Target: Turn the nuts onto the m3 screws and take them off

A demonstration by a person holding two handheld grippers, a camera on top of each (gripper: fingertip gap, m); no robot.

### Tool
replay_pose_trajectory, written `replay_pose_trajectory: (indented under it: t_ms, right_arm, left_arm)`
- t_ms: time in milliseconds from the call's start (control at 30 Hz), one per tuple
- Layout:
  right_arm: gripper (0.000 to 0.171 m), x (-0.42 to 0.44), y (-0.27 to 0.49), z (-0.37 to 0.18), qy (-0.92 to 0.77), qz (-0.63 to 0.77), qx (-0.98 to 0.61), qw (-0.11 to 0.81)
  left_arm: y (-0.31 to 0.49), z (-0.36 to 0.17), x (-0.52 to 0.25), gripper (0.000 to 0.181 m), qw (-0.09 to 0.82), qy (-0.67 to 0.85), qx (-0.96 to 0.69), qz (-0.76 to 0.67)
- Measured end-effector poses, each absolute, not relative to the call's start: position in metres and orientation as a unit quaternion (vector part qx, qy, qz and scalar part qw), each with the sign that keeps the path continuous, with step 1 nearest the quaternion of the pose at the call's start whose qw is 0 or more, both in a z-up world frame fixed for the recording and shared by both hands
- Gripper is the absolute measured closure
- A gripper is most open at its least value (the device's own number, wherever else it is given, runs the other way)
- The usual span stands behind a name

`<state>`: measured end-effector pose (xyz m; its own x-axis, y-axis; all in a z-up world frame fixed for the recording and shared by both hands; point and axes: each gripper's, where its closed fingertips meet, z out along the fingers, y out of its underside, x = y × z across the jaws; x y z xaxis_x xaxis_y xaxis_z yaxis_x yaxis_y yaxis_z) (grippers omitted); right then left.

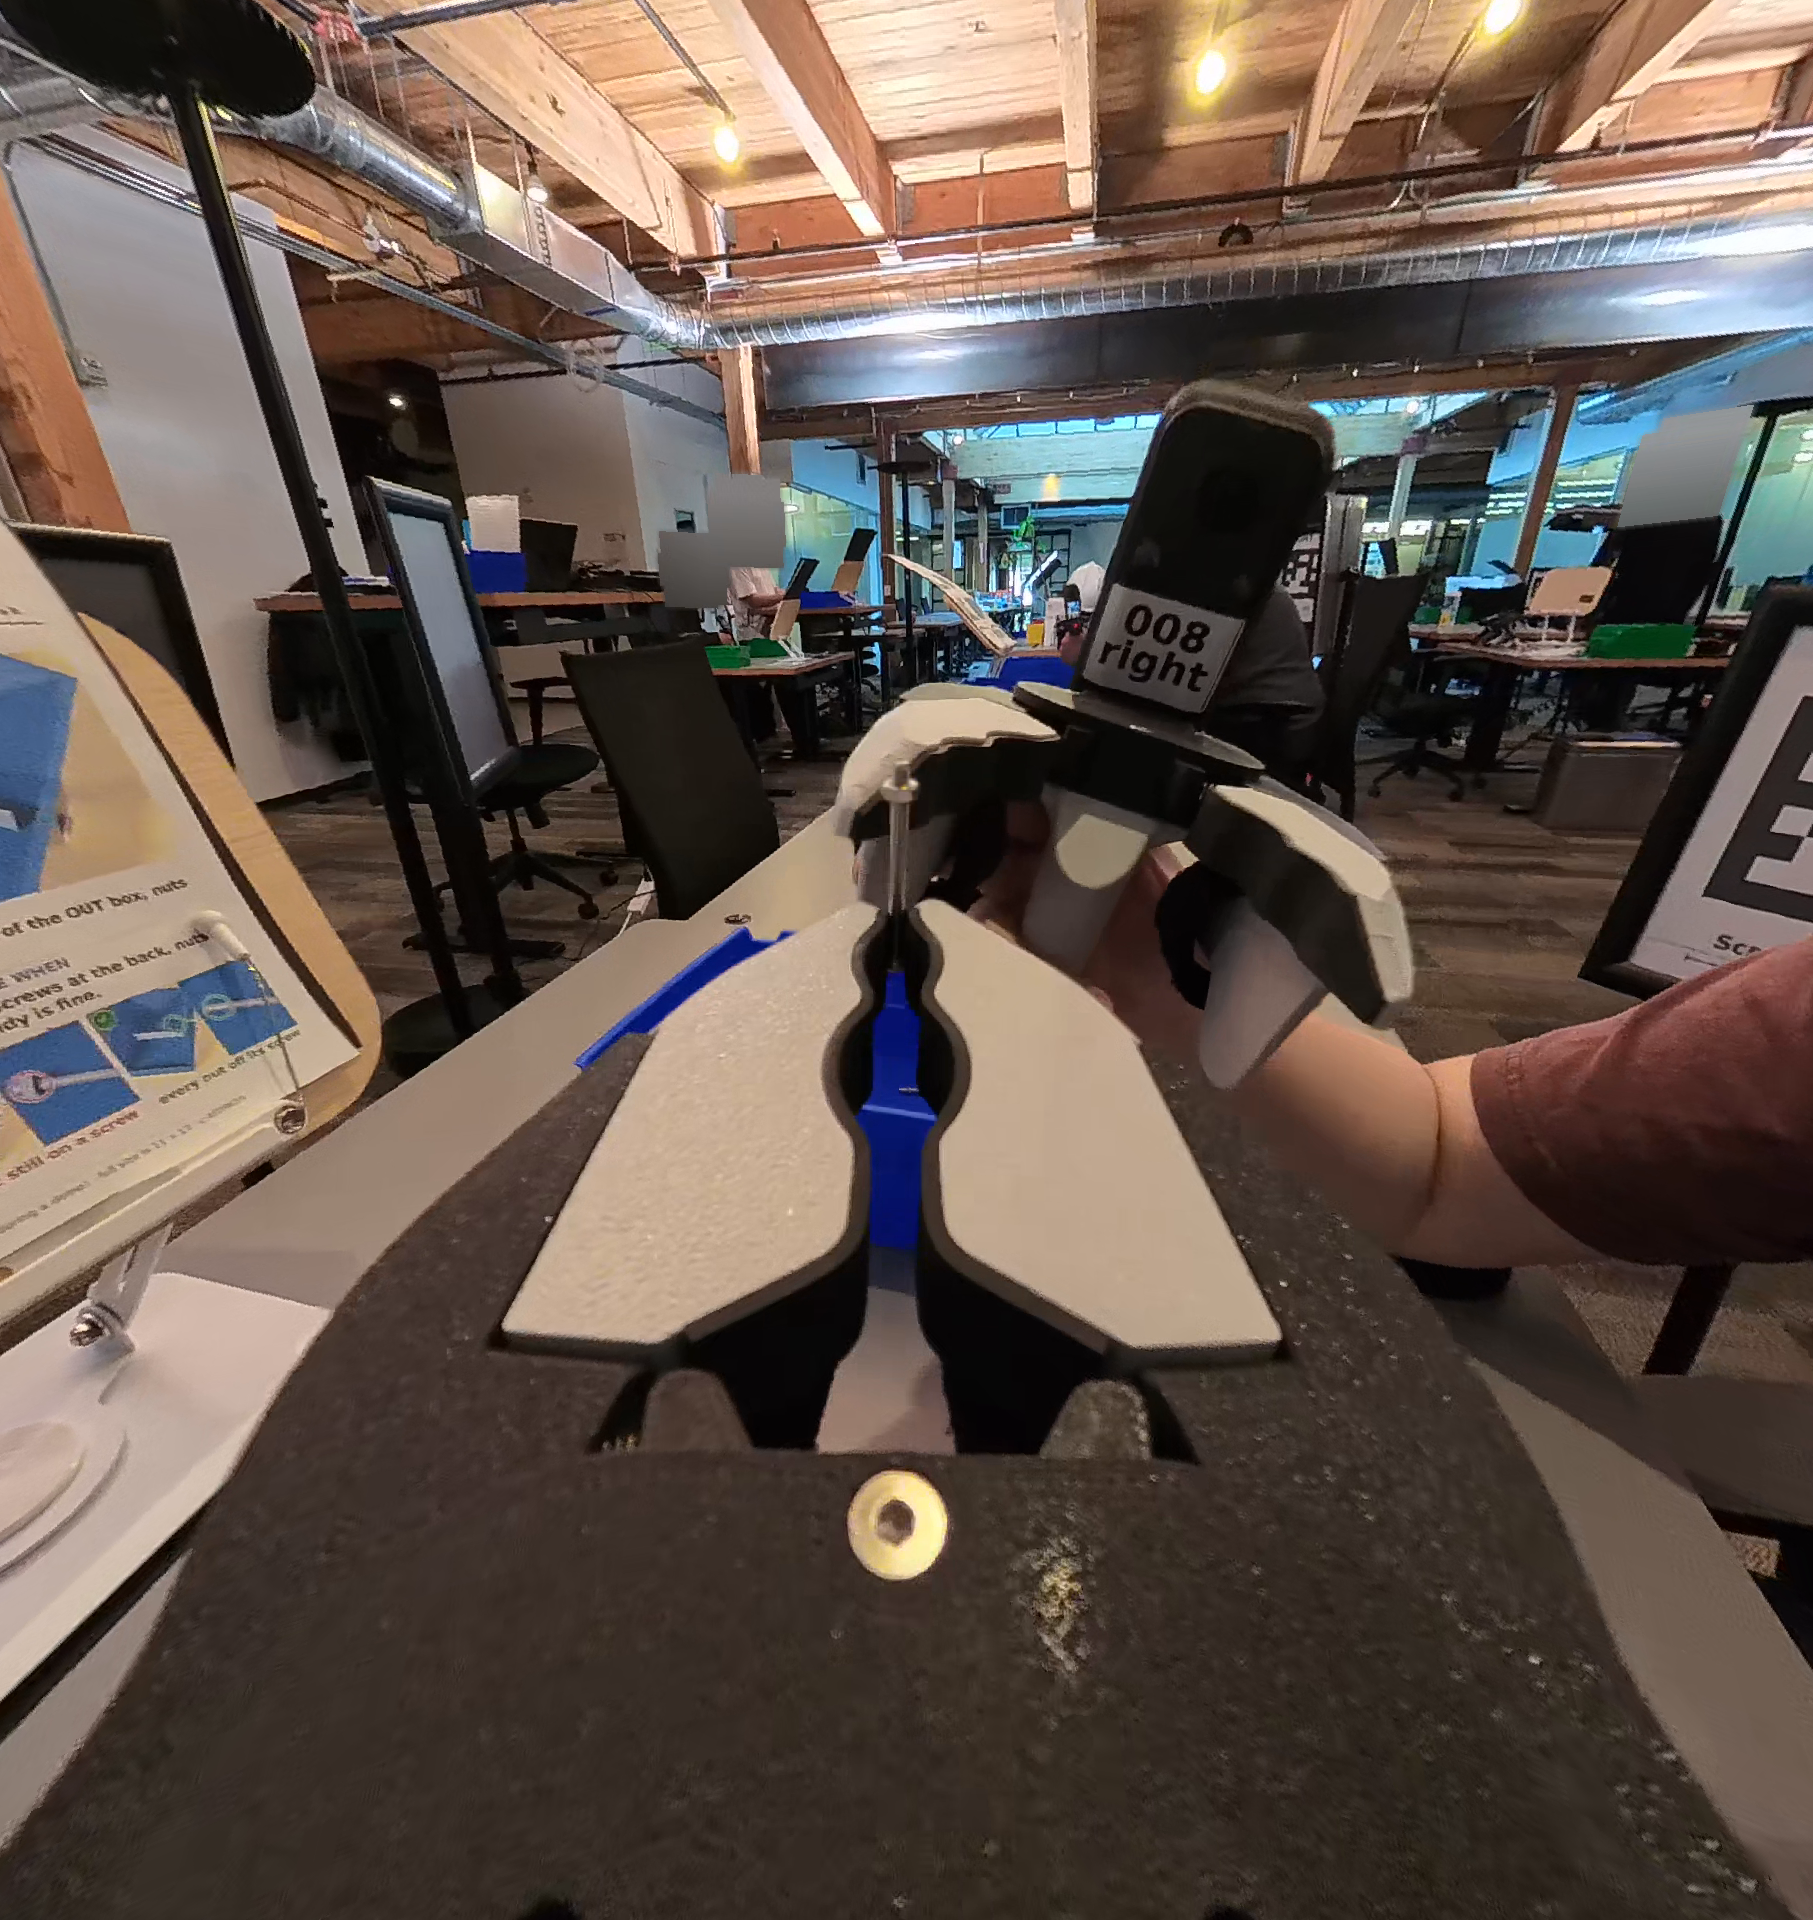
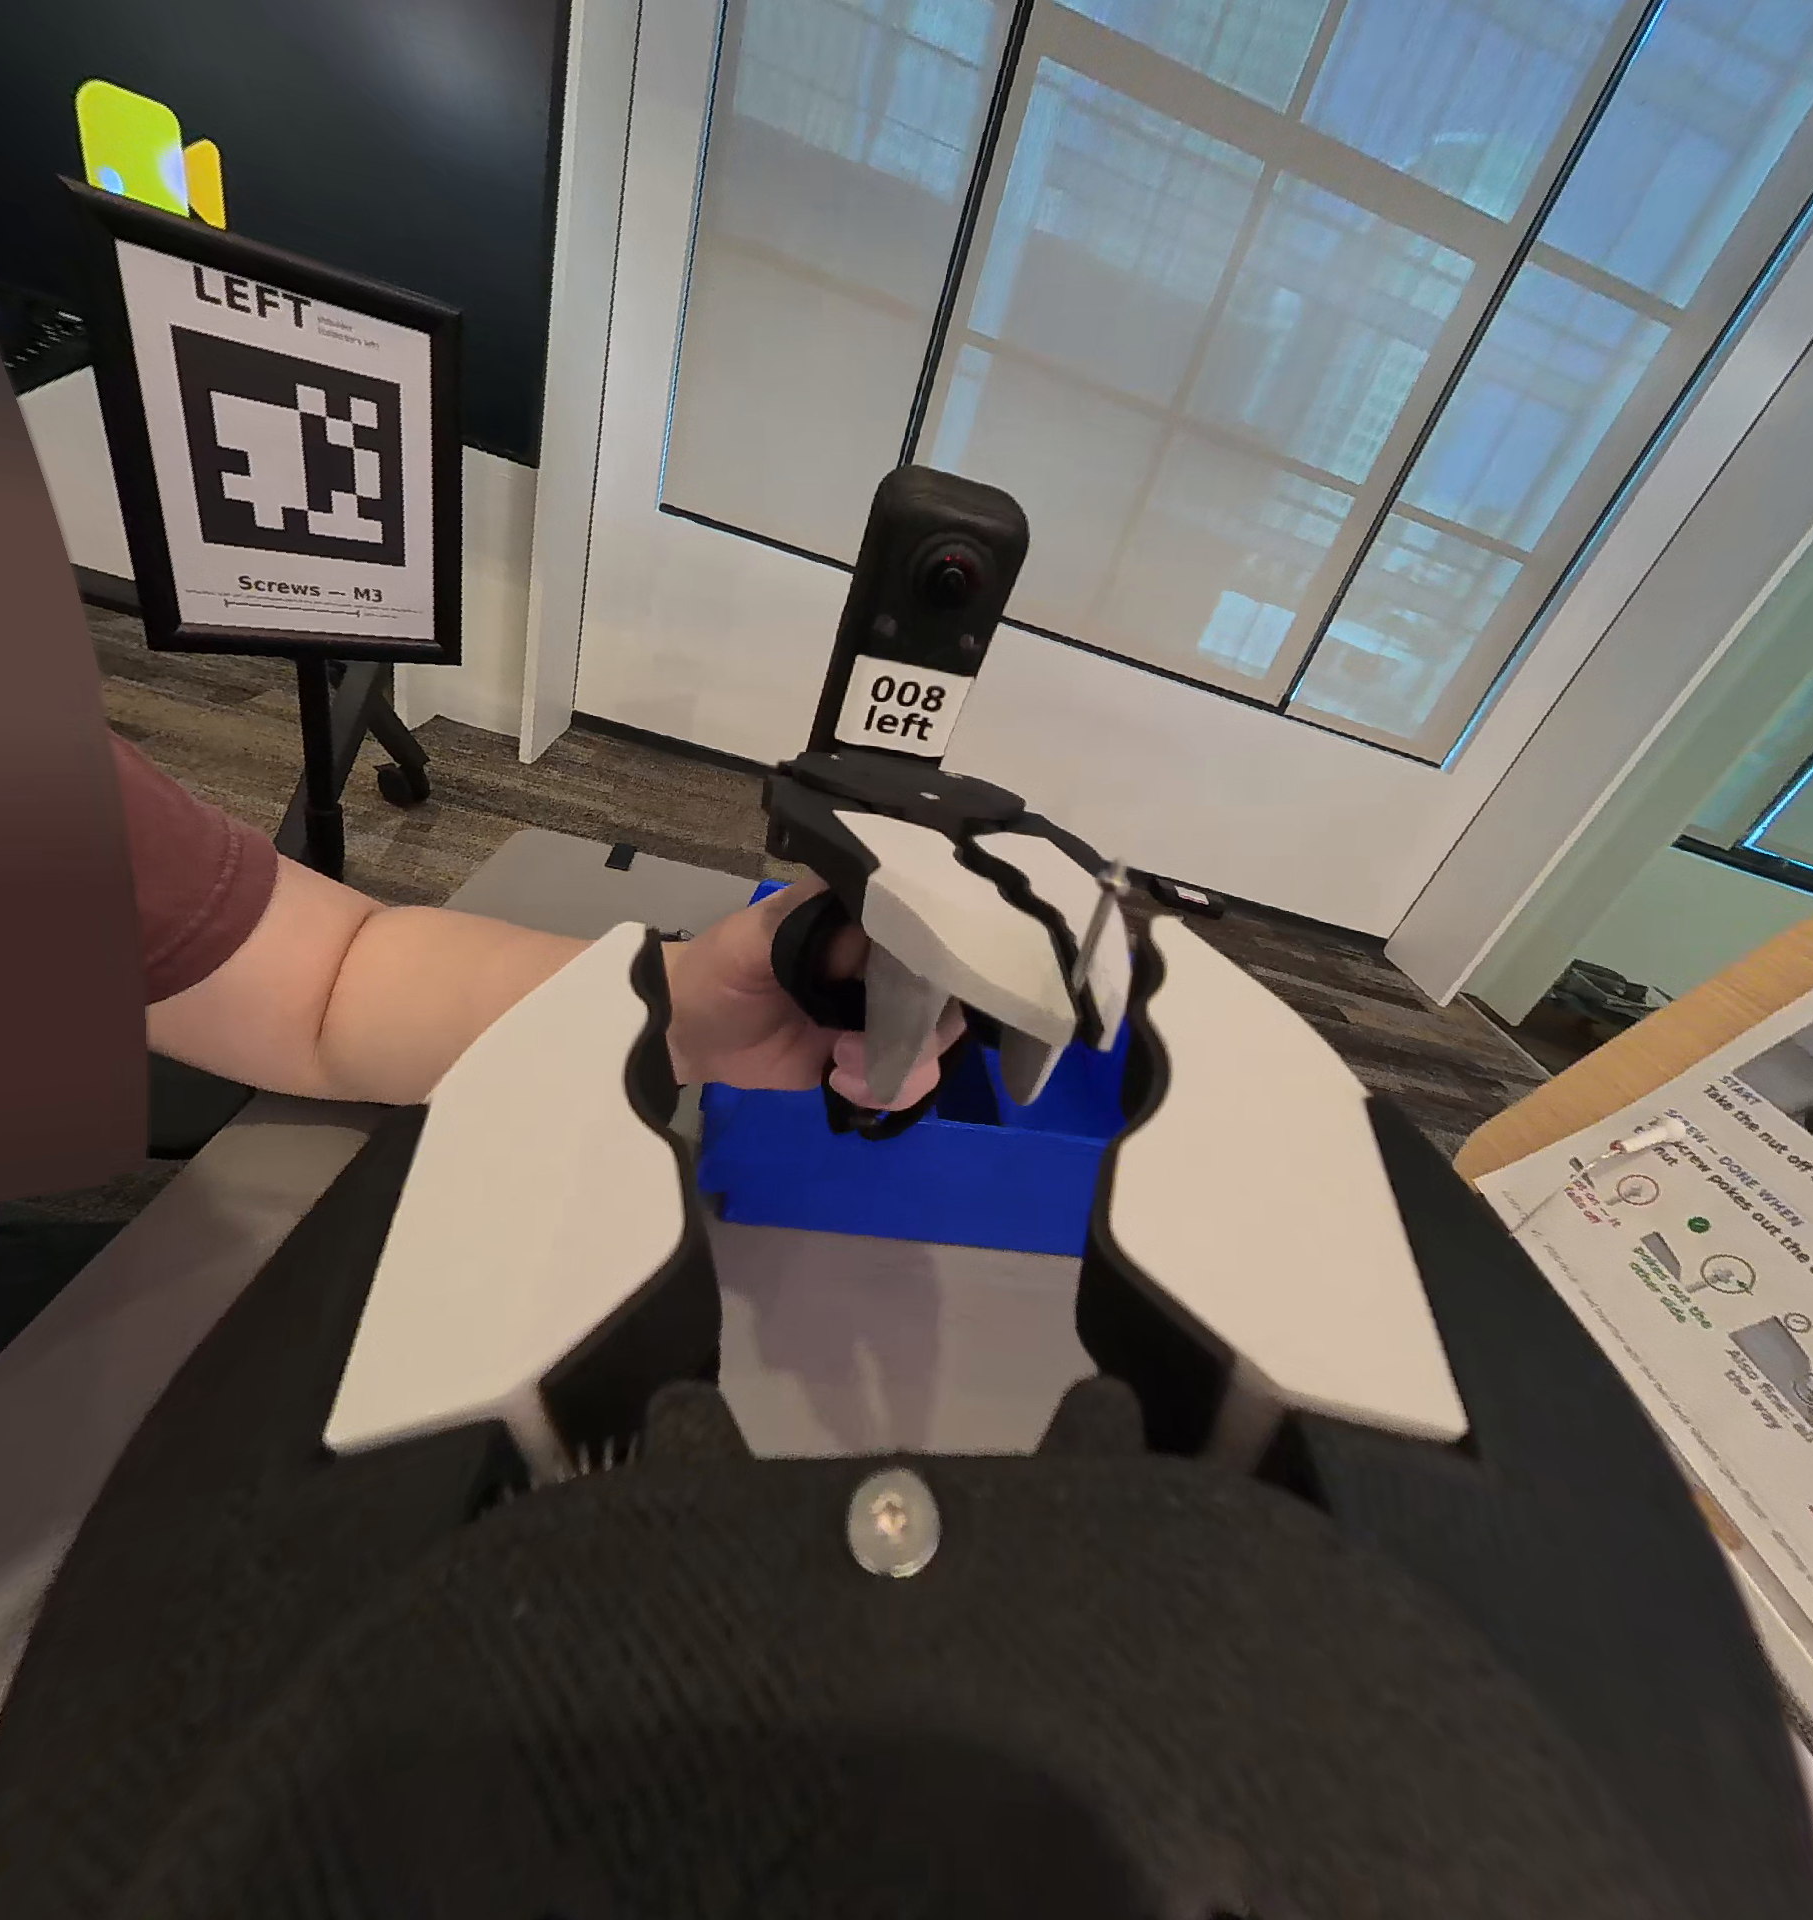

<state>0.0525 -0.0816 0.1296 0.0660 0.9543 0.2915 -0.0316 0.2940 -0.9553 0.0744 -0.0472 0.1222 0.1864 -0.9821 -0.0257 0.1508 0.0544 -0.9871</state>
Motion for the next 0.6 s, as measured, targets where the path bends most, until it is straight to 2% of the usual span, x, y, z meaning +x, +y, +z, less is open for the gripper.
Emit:
replay_pose_trajectory:
  t_ms: [300, 600]
  right_arm:
    - [0.085, 0.042, -0.084, 0.124, -0.541, 0.429, -0.427, 0.585]
    - [0.082, 0.042, -0.085, 0.124, -0.545, 0.419, -0.426, 0.588]
  left_arm:
    - [-0.062, 0.110, 0.096, 0.179, 0.561, 0.455, -0.493, -0.486]
    - [-0.053, 0.114, 0.086, 0.179, 0.573, 0.441, -0.499, -0.477]
